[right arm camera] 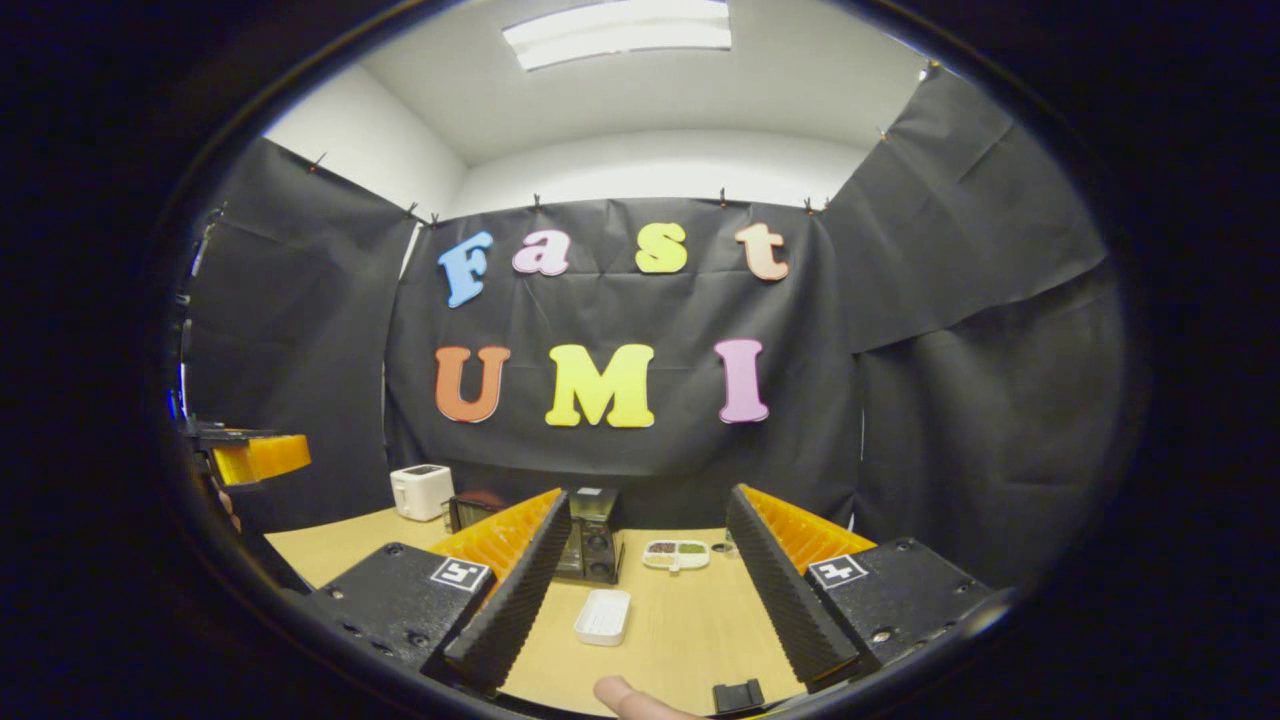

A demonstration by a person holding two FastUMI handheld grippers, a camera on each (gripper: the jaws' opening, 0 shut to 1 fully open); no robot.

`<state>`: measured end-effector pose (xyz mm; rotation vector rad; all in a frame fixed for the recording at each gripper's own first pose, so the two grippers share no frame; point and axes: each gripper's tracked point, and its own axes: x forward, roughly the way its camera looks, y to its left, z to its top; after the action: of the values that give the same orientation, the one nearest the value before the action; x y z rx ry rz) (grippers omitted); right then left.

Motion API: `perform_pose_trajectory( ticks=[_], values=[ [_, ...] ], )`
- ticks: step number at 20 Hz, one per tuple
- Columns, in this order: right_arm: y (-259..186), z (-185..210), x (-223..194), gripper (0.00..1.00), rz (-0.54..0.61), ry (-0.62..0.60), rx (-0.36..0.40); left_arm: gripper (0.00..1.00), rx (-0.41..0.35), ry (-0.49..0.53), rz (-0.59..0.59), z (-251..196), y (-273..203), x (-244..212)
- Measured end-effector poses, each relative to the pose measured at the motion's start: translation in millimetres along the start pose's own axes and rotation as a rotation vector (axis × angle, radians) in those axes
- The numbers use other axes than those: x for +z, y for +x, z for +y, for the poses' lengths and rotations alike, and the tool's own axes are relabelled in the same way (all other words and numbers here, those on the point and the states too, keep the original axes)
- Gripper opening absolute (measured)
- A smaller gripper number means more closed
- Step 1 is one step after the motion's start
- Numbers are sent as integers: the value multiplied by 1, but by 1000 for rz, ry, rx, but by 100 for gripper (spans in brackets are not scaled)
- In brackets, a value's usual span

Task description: Open the electric oven with the left hand, put the food in, and close the electric oven.

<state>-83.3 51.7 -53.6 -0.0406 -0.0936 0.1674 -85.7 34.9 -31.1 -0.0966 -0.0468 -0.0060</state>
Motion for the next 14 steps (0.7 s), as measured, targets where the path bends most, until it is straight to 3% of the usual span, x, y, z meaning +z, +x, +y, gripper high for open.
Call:
perform_pose_trajectory(
  ticks=[3,4,5,6,8,9,10,11,12,14],
  values=[
    [-7,-3,-6,100,9,24,-1,93,7,37,10,-6,-12,-8],
    [-9,-6,-7,100,14,24,-8,81,2,53,13,-10,-14,-12],
    [-10,-10,-7,100,12,22,-10,81,-2,66,13,-11,-15,-13],
    [-10,-13,-6,100,12,21,-13,93,-5,75,13,-13,-15,-14],
    [-12,-21,-6,95,10,28,-29,93,-9,82,8,-19,-14,-14],
    [-12,-24,-6,94,9,31,-36,81,-15,80,10,-23,-14,-15],
    [-12,-26,-7,100,10,33,-41,81,-24,76,17,-26,-13,-18],
    [-13,-28,-9,100,16,35,-44,93,-34,73,23,-29,-13,-20],
    [-14,-28,-8,94,16,39,-41,93,-41,71,28,-31,-13,-21],
    [-14,-29,-6,95,14,46,-38,94,-42,74,30,-31,-13,-20]
  ],
)
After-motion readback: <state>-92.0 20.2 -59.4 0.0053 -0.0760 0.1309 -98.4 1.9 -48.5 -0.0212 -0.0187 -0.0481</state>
